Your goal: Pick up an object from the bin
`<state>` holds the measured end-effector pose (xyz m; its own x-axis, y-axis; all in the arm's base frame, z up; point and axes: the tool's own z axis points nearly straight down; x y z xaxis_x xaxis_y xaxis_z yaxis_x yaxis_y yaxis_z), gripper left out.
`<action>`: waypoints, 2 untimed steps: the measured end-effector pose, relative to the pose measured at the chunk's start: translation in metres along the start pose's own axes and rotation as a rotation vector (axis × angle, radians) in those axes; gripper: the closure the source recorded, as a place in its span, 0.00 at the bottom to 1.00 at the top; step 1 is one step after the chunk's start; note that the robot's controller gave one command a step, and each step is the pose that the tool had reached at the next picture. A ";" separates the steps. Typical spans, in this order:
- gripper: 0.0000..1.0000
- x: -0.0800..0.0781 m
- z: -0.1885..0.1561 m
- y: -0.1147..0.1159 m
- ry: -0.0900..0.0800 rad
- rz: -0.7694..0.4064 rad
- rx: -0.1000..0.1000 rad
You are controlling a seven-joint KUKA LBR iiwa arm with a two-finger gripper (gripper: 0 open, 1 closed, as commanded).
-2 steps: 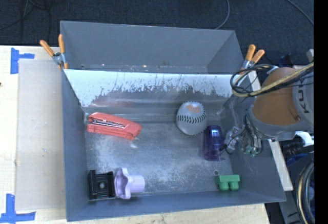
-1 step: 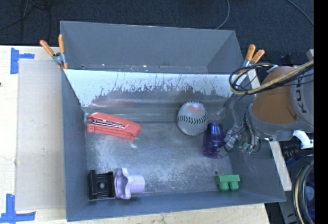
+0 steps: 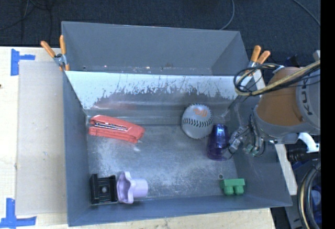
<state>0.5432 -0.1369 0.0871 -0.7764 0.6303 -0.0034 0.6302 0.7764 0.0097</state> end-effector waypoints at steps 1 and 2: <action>1.00 0.003 -0.011 -0.002 0.000 -0.035 0.005; 1.00 0.004 -0.036 -0.002 0.004 -0.093 0.008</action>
Offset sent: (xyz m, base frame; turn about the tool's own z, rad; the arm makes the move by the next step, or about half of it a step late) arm 0.0000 -0.0001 0.0152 0.0000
